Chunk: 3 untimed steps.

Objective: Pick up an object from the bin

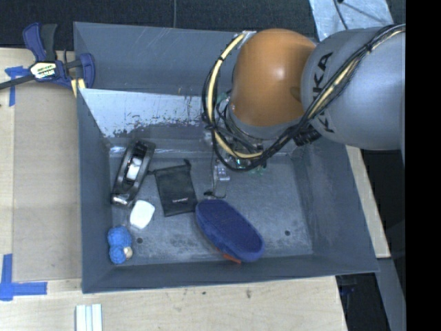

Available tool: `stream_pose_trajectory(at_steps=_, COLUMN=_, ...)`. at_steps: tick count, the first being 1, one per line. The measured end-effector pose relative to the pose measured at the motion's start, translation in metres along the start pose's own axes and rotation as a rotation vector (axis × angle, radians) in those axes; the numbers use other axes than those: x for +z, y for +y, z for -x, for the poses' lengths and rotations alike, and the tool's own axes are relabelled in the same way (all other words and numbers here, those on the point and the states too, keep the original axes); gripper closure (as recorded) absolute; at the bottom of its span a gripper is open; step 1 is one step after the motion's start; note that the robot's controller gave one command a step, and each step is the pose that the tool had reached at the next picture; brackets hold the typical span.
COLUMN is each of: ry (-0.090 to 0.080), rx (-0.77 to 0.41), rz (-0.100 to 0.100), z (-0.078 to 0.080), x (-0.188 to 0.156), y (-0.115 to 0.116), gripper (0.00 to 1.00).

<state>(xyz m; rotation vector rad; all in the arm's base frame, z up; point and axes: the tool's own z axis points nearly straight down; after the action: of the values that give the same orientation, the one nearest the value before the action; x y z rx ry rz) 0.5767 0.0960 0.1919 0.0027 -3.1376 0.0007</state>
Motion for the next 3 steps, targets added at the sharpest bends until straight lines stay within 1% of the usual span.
stream_pose_trajectory(at_steps=1, ry=-0.005, rx=0.347, rz=0.001, z=0.01, x=0.123, y=0.043, gripper=0.0)
stream_pose_trajectory(at_steps=2, ry=-0.011, rx=-0.11, rz=0.001, z=0.023, x=0.09, y=0.042, gripper=0.0)
stream_pose_trajectory(at_steps=3, ry=-0.01, rx=-0.07, rz=0.0, z=0.027, x=0.091, y=0.019, gripper=0.0)
